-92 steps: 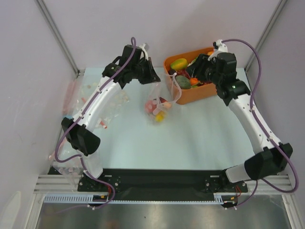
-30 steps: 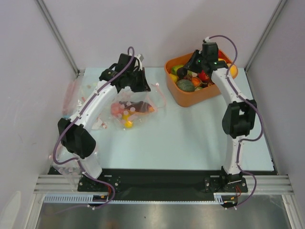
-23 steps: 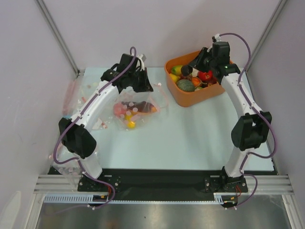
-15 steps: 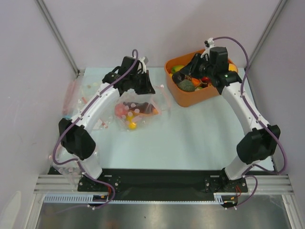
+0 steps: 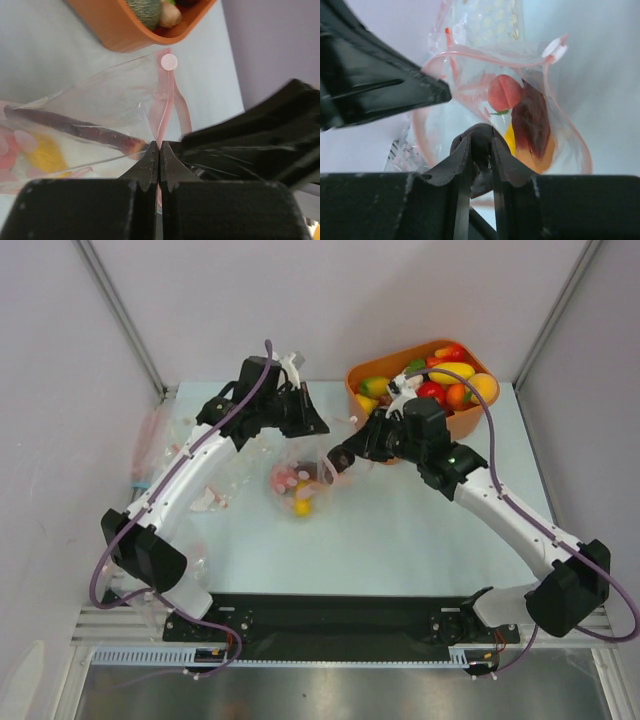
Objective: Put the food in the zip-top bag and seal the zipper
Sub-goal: Place the fake fruit in the zipper food storage bag, then pick up the fake vegetable from the bin.
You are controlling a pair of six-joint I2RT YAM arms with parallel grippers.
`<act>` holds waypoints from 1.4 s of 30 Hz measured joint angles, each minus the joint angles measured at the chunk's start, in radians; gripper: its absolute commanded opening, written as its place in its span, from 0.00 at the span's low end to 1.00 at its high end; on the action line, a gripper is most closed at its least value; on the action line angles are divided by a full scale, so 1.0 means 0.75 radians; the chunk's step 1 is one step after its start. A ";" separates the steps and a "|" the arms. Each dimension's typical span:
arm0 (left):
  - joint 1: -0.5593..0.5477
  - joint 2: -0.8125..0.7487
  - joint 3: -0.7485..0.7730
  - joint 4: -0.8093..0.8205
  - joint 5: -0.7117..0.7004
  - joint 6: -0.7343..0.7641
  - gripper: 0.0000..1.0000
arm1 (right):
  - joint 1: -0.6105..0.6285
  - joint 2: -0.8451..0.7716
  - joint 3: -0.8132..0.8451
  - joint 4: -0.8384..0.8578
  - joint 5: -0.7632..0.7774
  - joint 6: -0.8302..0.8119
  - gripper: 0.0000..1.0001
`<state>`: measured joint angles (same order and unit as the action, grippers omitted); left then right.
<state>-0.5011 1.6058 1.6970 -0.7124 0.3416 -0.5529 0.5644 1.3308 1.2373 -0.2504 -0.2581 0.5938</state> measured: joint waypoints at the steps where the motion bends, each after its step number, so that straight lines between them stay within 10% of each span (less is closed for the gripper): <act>1: -0.008 -0.010 0.000 0.010 0.010 -0.021 0.00 | 0.019 0.017 0.000 0.007 0.038 0.001 0.00; 7: -0.077 -0.039 0.000 0.067 0.056 -0.106 0.00 | 0.061 0.177 0.057 0.064 0.214 0.007 0.04; 10: -0.082 -0.040 -0.005 0.075 0.073 -0.126 0.00 | 0.056 0.246 0.125 0.073 0.232 0.010 0.58; 12: -0.081 -0.040 -0.011 0.075 0.073 -0.137 0.00 | 0.054 0.288 0.190 0.059 0.243 -0.004 0.71; 24: -0.062 0.014 0.102 0.070 0.039 -0.130 0.00 | -0.208 0.115 0.248 -0.016 0.251 -0.064 0.60; 42: 0.013 0.093 0.458 -0.153 -0.321 0.041 0.00 | -0.563 0.667 0.807 -0.320 0.498 -0.046 0.91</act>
<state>-0.4911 1.6756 2.0407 -0.8272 0.1009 -0.5224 0.1421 1.8309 1.8427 -0.4904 0.1158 0.5591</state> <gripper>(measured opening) 0.007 0.837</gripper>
